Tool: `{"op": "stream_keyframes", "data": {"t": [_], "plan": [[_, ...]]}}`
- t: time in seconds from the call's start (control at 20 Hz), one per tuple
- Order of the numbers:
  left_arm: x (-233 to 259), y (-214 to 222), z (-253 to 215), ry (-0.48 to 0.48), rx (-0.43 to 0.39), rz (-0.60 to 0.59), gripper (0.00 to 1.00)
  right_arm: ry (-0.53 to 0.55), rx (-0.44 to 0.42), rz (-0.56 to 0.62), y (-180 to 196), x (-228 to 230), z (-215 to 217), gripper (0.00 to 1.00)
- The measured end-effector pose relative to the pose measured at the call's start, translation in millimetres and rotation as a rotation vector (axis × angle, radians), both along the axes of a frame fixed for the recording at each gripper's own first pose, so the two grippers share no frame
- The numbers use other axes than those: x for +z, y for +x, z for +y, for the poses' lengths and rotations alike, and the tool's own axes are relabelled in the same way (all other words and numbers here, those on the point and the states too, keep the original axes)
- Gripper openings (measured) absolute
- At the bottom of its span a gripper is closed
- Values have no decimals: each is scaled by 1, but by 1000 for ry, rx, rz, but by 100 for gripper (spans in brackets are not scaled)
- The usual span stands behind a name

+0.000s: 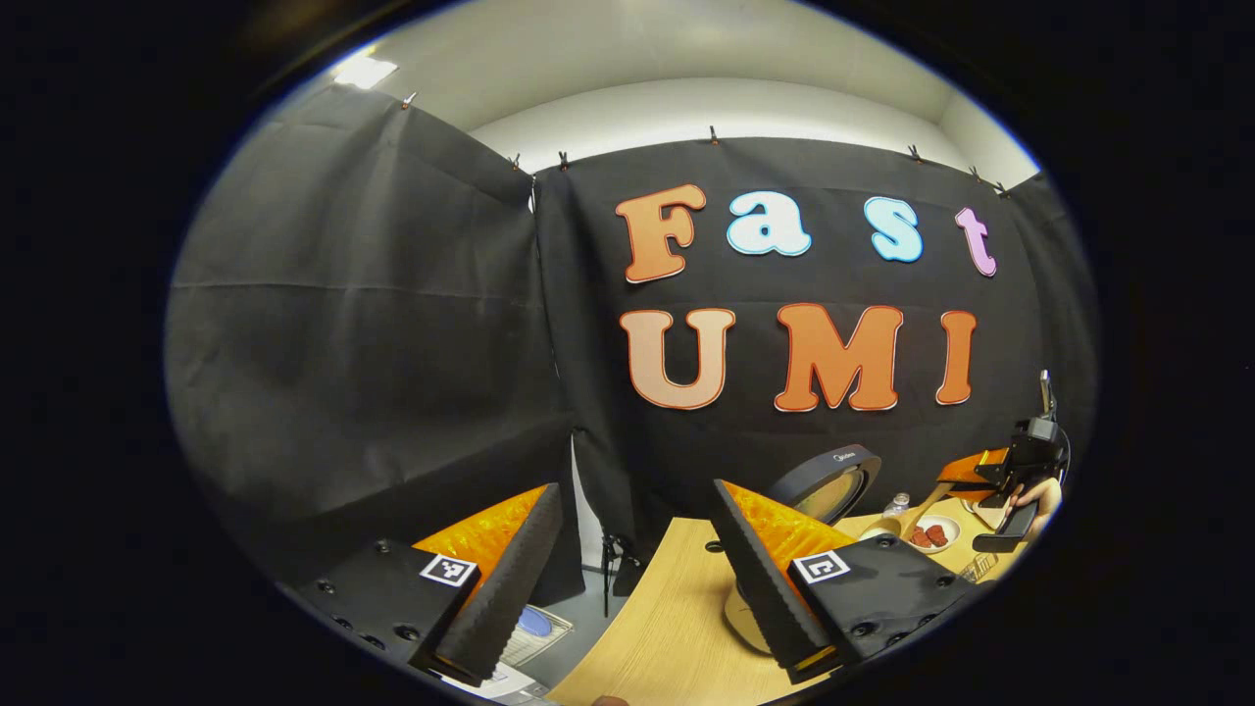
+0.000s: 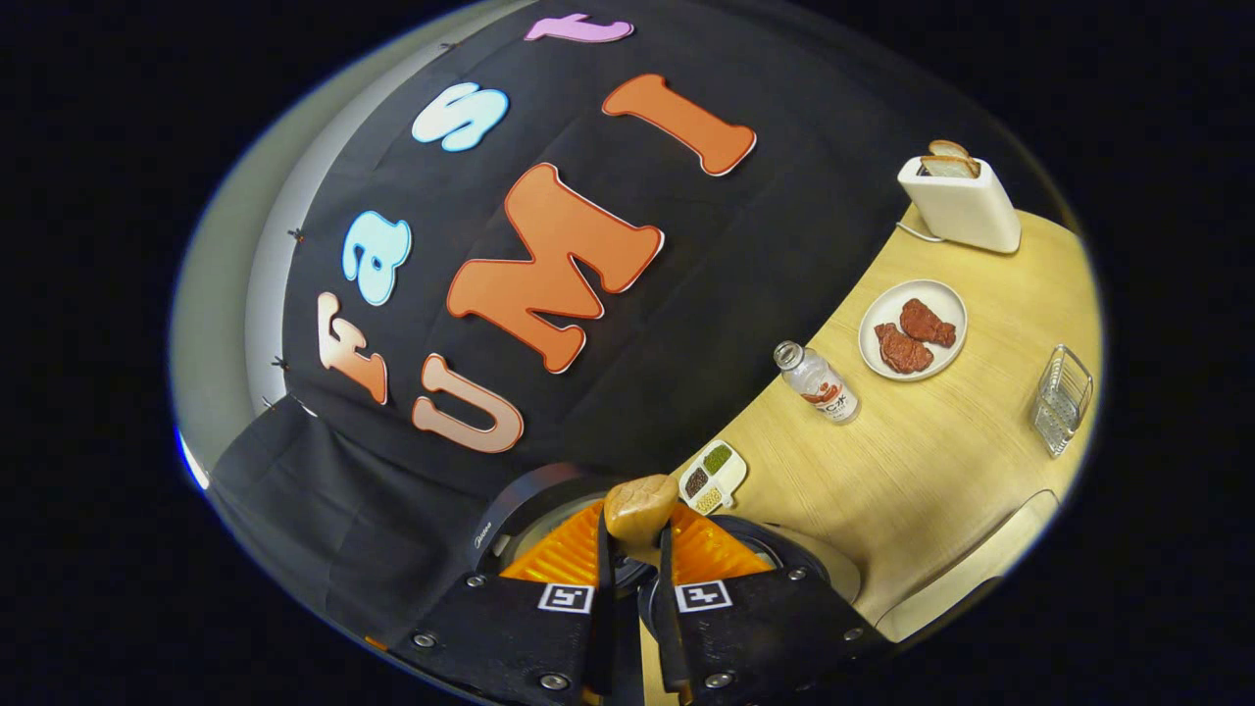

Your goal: Close the left gripper, press the button to open the rice cooker; take a wooden spoon from the chopstick holder with the right hand, scoop a spoonful of rice and pour it into the rice cooker, then put the wooden spoon back into the chopstick holder.

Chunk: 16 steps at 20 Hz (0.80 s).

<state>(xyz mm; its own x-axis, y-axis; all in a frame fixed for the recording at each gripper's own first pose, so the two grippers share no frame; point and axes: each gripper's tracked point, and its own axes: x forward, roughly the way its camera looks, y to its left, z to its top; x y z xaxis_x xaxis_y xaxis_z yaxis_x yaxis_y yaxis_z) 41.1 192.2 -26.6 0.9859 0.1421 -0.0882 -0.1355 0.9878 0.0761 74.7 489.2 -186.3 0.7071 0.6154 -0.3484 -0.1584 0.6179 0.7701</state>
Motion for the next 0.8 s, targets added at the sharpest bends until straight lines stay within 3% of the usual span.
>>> {"op": "stream_keyframes", "data": {"t": [0.8], "plan": [[-2, 3, 4, 5, 12, 11, 100, -172, 124, -206, -9, 10, 34, 16]]}}
